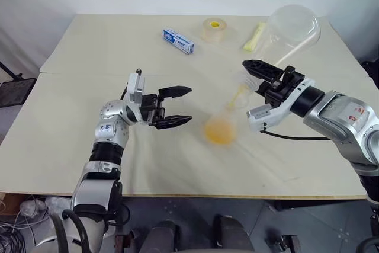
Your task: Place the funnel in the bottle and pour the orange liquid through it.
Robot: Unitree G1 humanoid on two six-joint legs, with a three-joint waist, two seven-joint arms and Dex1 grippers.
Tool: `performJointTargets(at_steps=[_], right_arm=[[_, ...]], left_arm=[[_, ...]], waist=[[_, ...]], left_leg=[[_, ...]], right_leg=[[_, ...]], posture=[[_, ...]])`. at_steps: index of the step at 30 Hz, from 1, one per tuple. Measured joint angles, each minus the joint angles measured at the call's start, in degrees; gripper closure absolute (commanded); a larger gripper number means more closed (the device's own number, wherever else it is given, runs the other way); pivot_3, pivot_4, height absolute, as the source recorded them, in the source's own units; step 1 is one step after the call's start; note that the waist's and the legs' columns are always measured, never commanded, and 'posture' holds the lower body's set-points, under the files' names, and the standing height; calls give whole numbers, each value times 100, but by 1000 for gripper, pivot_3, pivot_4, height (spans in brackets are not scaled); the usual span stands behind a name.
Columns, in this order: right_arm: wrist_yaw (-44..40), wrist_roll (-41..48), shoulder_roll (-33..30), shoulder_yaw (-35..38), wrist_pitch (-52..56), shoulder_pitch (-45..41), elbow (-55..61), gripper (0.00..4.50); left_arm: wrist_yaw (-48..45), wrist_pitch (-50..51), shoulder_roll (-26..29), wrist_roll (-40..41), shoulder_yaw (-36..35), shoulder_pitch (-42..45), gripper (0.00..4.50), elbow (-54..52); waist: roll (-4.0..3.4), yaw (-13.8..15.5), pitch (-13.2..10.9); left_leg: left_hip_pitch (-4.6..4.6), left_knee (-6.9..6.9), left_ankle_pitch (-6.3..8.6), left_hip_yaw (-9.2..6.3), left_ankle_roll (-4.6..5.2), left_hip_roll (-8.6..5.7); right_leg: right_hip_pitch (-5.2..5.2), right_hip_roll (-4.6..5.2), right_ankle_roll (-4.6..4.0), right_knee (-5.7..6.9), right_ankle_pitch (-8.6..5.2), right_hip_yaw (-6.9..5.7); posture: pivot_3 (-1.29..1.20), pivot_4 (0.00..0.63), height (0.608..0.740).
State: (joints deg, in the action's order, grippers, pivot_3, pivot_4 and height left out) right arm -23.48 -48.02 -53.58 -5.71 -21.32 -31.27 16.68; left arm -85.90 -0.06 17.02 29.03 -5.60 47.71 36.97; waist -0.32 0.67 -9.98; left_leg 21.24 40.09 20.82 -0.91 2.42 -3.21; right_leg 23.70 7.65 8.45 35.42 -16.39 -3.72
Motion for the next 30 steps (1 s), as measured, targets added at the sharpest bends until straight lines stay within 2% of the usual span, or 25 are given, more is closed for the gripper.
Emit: performJointTargets(at_steps=[19,25,30], right_arm=[[64,-39,-12,0,-96,-1,11,2056],[-135,256,357,204,412,60,205,2056],[-423,819,1043,588,1430,232,362,2056]], left_arm=[[-2,-42,-22,0,0,44,0,6],[2,-42,-23,-11,2,37,0,-19],[68,-50,-22,-60,3,37,0,-19]], waist=[[0,-4,0],[1,-7,0],[1,-9,0]], left_leg=[[0,0,0,0,0,0],[0,1,0,-1,0,1],[0,1,0,-2,0,0]], right_leg=[[0,0,0,0,0,0],[-1,0,0,0,0,-1],[-2,0,0,2,0,-2]], posture=[[0,150,740],[0,150,740],[0,150,740]])
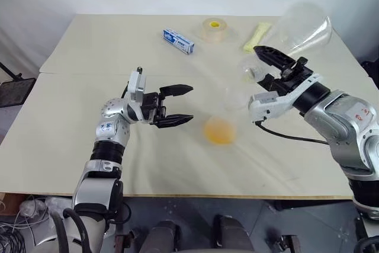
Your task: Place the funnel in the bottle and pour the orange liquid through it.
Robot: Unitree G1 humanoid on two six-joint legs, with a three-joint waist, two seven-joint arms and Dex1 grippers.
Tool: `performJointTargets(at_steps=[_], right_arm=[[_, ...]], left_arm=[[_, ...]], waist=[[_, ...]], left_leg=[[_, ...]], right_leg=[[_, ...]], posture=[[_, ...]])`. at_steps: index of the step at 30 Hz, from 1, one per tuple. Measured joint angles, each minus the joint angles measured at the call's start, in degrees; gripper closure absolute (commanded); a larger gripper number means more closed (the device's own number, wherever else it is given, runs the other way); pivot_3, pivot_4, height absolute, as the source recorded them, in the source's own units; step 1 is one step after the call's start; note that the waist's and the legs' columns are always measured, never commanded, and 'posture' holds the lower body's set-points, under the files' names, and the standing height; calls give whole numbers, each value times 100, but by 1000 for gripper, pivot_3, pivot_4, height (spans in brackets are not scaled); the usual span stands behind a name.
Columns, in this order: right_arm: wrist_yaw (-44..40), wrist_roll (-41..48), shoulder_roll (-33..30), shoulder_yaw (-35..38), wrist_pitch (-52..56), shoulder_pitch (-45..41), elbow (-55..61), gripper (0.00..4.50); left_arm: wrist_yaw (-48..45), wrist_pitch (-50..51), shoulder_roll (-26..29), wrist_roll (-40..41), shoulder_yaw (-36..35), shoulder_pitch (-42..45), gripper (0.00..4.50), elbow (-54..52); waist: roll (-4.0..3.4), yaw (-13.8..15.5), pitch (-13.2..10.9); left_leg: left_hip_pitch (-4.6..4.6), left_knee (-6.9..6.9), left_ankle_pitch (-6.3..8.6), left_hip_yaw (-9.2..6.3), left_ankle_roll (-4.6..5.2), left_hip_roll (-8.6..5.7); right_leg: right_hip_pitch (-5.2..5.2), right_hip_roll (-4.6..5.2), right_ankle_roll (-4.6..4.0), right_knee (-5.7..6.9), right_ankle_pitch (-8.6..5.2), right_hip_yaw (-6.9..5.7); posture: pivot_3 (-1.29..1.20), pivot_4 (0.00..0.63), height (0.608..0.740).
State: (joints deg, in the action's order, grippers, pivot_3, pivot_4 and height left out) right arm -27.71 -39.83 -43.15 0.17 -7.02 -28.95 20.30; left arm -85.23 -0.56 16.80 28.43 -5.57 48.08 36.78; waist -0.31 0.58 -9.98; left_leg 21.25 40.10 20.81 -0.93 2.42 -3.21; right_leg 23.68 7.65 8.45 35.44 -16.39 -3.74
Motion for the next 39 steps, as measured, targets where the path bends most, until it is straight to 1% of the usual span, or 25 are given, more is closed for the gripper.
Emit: performJointTargets(at_steps=[5,8,11,12,16,20,24,26,27,30,35,39], right_arm=[[-128,702,739,585,1421,-80,-41,2056],[-15,1494,1259,1347,2422,-267,-309,2056],[150,2386,1765,2106,3108,-341,-592,2056],[211,2735,1922,2359,3250,-332,-709,2056],[315,3690,2134,2930,3661,-218,-948,2056],[500,4264,2154,3249,3725,-27,-1260,2056],[705,4691,2154,3406,3604,115,-1544,2056],[769,4834,2153,3407,3446,220,-1595,1313],[809,4904,2153,3410,3432,248,-1601,1057],[876,5120,2138,3405,3419,311,-1613,70],[929,5314,2021,3351,3378,389,-1559,28],[977,5513,1841,3310,3392,381,-1217,28]], left_arm=[[151,-33,10,-169,11,0,0,2],[209,-100,13,-250,46,0,0,19],[306,-137,15,-314,49,1,0,22],[342,-138,23,-356,50,1,0,23],[424,-117,37,-424,112,1,0,22],[558,-65,58,-444,144,1,0,22],[773,7,87,-584,217,0,0,19],[825,7,89,-591,216,0,0,4],[873,8,90,-598,216,-1,0,-6],[1023,51,89,-619,216,-7,0,-53],[1446,233,95,-748,233,-9,0,-124],[1607,295,123,-863,300,-99,0,-248]], waist=[[0,-3,0],[0,8,0],[-1,1,0],[-1,-6,0],[-1,-52,0],[-2,-81,1],[-2,-81,1],[-2,-79,1],[-2,-78,1],[-2,-77,1],[-2,-73,1],[-2,-74,1]], left_leg=[[0,1,0,-3,0,0],[-1,2,0,-8,0,-2],[-2,0,0,-9,0,-2],[-2,0,0,-9,0,-2],[-3,-2,0,-10,0,-2],[-6,-4,0,-6,0,-2],[-7,-3,-1,-5,-1,-1],[-7,-3,-1,-5,-2,-2],[-7,-3,-1,-5,-2,-2],[-7,-2,-1,-5,-2,-2],[-7,-2,-1,-5,-1,-2],[-7,-3,0,-5,-2,-2]], right_leg=[[0,1,0,3,0,-1],[0,4,0,7,0,-3],[1,4,0,10,0,-4],[1,3,0,10,0,-5],[2,4,0,14,0,-4],[3,4,0,15,0,0],[3,3,0,16,0,1],[3,4,0,16,0,3],[3,4,0,16,0,3],[3,4,0,16,0,4],[3,5,0,16,0,5],[3,5,0,16,0,5]], posture=[[0,150,740],[0,150,740],[0,150,740],[0,150,740],[0,150,740],[0,150,740],[0,150,740],[0,150,740],[0,150,740],[0,150,740],[0,150,740],[0,150,740]])
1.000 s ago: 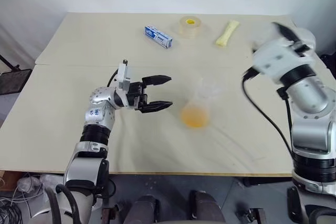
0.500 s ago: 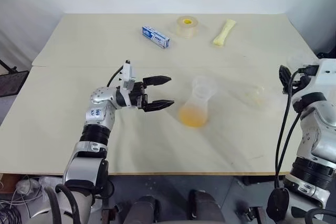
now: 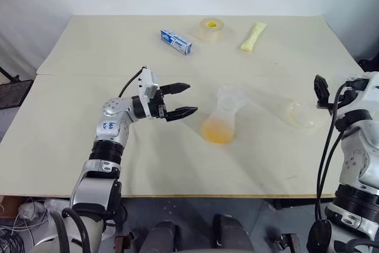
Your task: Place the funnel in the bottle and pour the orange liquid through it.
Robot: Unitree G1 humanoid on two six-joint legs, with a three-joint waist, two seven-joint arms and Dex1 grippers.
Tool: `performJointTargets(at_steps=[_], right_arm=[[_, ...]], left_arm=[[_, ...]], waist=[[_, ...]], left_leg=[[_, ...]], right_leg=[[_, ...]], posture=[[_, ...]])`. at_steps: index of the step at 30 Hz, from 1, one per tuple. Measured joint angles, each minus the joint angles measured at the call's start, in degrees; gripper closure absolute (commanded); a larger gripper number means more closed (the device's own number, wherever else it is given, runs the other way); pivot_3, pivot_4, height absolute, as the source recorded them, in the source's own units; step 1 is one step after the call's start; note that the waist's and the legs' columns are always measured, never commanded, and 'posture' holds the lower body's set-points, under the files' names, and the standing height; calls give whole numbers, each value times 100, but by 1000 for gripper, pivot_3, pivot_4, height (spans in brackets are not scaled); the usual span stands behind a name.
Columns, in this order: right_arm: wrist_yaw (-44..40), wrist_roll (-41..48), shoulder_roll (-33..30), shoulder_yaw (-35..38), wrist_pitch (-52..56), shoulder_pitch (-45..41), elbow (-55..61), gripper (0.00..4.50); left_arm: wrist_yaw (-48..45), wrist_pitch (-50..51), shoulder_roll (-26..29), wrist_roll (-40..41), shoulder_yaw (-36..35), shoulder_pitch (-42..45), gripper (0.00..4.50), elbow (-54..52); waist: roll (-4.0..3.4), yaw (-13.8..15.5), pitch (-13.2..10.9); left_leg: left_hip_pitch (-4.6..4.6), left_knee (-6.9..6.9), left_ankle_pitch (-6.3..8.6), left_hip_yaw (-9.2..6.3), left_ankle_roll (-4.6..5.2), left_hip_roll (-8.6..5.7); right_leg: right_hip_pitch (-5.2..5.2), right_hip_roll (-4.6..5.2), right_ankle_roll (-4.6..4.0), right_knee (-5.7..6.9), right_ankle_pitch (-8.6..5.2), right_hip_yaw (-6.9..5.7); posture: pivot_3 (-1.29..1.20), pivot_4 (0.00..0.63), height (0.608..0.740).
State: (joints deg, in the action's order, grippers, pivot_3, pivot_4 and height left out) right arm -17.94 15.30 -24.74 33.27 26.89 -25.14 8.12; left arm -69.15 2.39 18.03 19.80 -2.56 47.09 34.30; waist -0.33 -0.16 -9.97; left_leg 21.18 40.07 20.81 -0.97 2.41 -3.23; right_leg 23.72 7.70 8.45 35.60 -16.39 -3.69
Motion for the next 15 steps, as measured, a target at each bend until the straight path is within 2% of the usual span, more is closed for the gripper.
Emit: performJointTargets(at_steps=[5,9,15], right_arm=[[-65,287,-423,-113,76,-36,501,28],[-476,935,-905,-114,409,78,1261,28],[-1702,2360,-1567,85,1029,1611,2662,28]], left_arm=[[-94,93,1,25,83,-201,0,-86],[-114,93,3,80,55,-237,0,-233],[-564,-185,327,165,-45,-541,0,-313]], waist=[[0,15,0],[0,28,0],[3,52,-2]], left_leg=[[2,1,0,-1,0,0],[3,-1,0,-2,0,1],[3,0,1,-1,0,2]], right_leg=[[0,1,0,-2,0,-1],[-1,1,0,-8,0,-3],[-7,1,1,-16,1,-4]], posture=[[0,150,740],[0,150,740],[0,150,740]])
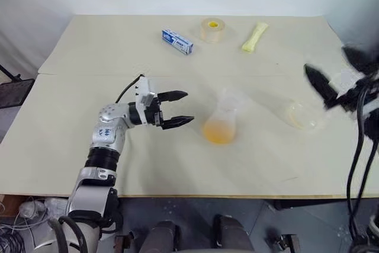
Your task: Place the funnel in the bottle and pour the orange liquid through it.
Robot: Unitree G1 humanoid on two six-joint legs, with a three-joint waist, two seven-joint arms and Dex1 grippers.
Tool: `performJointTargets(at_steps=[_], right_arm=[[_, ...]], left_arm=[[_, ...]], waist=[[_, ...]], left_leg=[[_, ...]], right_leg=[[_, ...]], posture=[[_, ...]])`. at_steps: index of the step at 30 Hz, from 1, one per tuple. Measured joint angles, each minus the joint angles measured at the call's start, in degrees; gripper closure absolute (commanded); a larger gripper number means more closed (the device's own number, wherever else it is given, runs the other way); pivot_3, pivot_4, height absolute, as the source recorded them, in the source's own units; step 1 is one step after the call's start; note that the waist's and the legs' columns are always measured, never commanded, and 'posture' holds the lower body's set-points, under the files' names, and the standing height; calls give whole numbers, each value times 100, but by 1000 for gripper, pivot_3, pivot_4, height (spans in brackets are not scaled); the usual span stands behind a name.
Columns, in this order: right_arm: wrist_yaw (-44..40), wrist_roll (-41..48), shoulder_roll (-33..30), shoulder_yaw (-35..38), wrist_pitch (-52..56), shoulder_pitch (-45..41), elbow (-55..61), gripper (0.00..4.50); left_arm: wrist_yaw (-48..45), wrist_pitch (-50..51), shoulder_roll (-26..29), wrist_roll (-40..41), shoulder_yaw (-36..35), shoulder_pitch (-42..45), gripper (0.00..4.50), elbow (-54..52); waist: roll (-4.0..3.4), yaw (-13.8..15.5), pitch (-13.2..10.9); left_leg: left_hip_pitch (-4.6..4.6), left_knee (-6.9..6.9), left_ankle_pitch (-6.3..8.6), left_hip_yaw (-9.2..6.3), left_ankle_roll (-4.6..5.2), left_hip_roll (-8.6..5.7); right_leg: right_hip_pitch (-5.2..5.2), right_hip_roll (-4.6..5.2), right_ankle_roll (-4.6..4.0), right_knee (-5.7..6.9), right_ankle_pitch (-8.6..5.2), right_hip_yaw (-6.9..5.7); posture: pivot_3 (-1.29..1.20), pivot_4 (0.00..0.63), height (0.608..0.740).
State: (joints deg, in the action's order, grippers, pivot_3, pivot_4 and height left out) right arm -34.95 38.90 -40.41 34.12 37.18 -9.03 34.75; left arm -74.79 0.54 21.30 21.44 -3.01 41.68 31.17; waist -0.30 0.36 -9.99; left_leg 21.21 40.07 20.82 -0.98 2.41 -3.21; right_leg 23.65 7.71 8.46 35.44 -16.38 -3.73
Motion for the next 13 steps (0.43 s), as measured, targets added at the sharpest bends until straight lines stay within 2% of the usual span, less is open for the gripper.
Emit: performJointTargets(at_steps=[4,7,10,13], right_arm=[[-370,431,-115,505,40,858,283,28],[-934,712,-119,792,3,2007,653,28],[-1728,532,19,728,-429,3155,724,28],[-2104,28,36,524,-1073,3411,362,28]], left_arm=[[-310,-1,286,63,-40,-90,0,-20],[-545,38,589,114,-61,-390,0,-159],[-667,99,775,161,-110,-704,0,-207],[-699,124,785,205,-111,-775,0,-464]], waist=[[0,71,0],[0,114,0],[2,117,-1],[9,113,2]], left_leg=[[-4,3,0,1,0,0],[-6,-6,1,-4,-1,3],[-5,2,4,3,8,-3],[-10,8,-1,5,20,-5]], right_leg=[[-7,0,1,-6,0,1],[-7,-2,1,-5,0,-2],[-15,1,4,-12,2,3],[-40,0,13,-53,7,14]], posture=[[0,150,740],[0,150,740],[0,150,740],[0,150,740]])
